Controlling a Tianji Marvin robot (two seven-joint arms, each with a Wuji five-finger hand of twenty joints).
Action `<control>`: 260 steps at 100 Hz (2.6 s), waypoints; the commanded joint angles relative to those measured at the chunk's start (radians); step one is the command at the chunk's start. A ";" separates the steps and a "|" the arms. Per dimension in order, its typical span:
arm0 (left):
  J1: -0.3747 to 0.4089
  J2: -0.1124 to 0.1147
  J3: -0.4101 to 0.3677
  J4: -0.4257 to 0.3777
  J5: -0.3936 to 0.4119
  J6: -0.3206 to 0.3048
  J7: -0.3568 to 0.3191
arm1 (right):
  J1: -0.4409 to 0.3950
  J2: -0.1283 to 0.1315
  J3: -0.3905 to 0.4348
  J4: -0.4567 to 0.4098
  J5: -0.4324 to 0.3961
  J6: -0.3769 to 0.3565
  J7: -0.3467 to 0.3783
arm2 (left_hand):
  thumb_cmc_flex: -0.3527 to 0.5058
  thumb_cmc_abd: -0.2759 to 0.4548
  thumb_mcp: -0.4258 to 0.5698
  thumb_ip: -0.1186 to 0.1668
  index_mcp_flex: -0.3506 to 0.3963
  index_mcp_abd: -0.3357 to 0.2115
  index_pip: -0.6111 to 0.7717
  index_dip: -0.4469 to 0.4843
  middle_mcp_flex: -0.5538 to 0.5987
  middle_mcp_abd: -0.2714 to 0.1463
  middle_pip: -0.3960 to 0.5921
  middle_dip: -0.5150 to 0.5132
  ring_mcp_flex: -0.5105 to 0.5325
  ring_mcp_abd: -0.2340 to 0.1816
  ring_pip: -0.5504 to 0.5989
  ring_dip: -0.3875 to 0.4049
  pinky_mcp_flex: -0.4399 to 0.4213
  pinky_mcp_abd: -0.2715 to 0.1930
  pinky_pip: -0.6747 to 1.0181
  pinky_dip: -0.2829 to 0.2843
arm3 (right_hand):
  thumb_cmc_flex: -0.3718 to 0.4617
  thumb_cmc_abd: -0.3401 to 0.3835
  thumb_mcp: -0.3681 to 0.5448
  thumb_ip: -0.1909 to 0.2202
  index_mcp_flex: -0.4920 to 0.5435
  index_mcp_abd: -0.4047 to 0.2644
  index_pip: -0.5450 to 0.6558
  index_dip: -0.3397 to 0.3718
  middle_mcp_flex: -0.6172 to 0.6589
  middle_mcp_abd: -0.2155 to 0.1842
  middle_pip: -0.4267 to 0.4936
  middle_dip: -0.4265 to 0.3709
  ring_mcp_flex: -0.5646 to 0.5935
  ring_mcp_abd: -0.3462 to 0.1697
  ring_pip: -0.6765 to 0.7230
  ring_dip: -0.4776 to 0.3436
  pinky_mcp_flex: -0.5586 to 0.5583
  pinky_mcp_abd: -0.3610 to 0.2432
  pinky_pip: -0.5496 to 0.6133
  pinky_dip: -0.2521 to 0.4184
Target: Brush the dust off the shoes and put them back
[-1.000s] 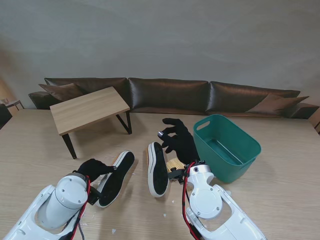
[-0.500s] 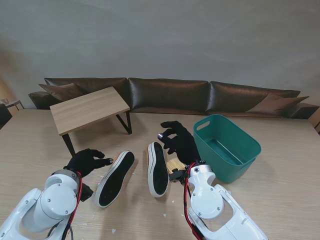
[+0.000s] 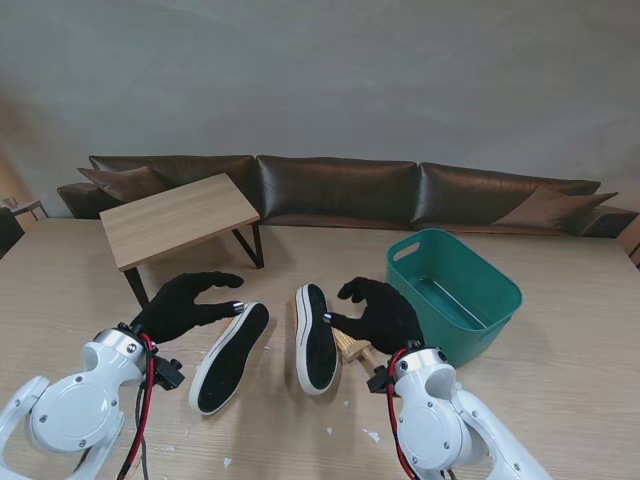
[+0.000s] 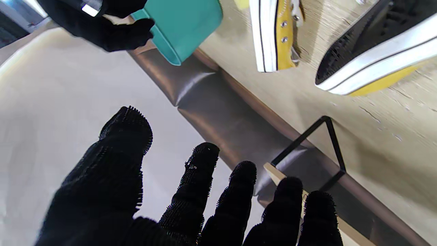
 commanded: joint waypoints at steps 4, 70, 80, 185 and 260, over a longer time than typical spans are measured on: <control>0.001 0.001 0.000 0.028 -0.021 -0.021 -0.019 | -0.033 0.016 -0.003 -0.012 -0.030 0.033 0.017 | 0.022 0.009 -0.013 0.034 -0.032 -0.027 -0.018 -0.013 -0.048 -0.034 -0.018 -0.020 -0.069 -0.032 -0.026 -0.020 -0.033 -0.052 -0.038 -0.029 | 0.002 -0.098 0.028 0.016 0.037 -0.024 0.001 0.053 0.004 -0.042 0.016 0.029 0.025 -0.025 0.012 -0.001 -0.389 -0.032 0.077 0.020; 0.010 -0.021 0.058 0.090 -0.037 -0.095 0.093 | 0.008 0.041 -0.112 0.171 -0.287 0.228 -0.012 | 0.041 0.030 -0.030 0.037 -0.030 -0.007 -0.013 -0.017 -0.050 -0.016 -0.012 -0.028 -0.089 -0.022 -0.026 -0.030 -0.077 -0.058 -0.046 -0.067 | -0.008 -0.346 0.177 -0.039 0.145 -0.064 -0.034 0.088 0.175 -0.082 0.055 0.102 0.202 -0.096 0.105 0.049 -0.241 -0.033 0.231 0.023; 0.011 -0.022 0.058 0.089 -0.041 -0.097 0.095 | 0.029 0.048 -0.136 0.201 -0.332 0.248 -0.009 | 0.042 0.032 -0.033 0.037 -0.026 -0.005 -0.012 -0.016 -0.047 -0.014 -0.011 -0.026 -0.088 -0.023 -0.025 -0.030 -0.080 -0.058 -0.046 -0.069 | -0.009 -0.336 0.175 -0.038 0.145 -0.063 -0.039 0.082 0.177 -0.083 0.057 0.102 0.210 -0.103 0.111 0.051 -0.235 -0.038 0.236 0.021; -0.004 -0.028 0.073 0.101 -0.059 -0.124 0.122 | 0.145 0.040 -0.228 0.385 -0.324 0.290 -0.027 | 0.057 0.056 -0.056 0.041 -0.007 0.006 -0.006 -0.009 -0.018 0.019 -0.004 -0.012 -0.076 -0.008 -0.022 -0.024 -0.087 -0.050 -0.043 -0.084 | 0.093 -0.249 0.213 0.000 0.162 -0.115 -0.001 0.049 0.209 -0.076 0.077 0.082 0.266 -0.134 0.146 0.048 -0.193 -0.054 0.270 -0.010; -0.015 -0.036 0.091 0.108 -0.085 -0.087 0.142 | 0.179 -0.003 -0.266 0.528 -0.268 0.219 -0.212 | 0.067 0.100 -0.078 0.043 0.011 0.029 -0.002 -0.006 -0.010 0.051 -0.002 -0.007 -0.073 0.004 -0.021 -0.020 -0.092 -0.047 -0.045 -0.089 | 0.304 -0.025 0.320 -0.171 0.292 -0.101 0.398 -0.134 0.450 -0.148 0.315 0.346 0.430 -0.238 0.596 0.142 -0.062 -0.074 0.407 -0.042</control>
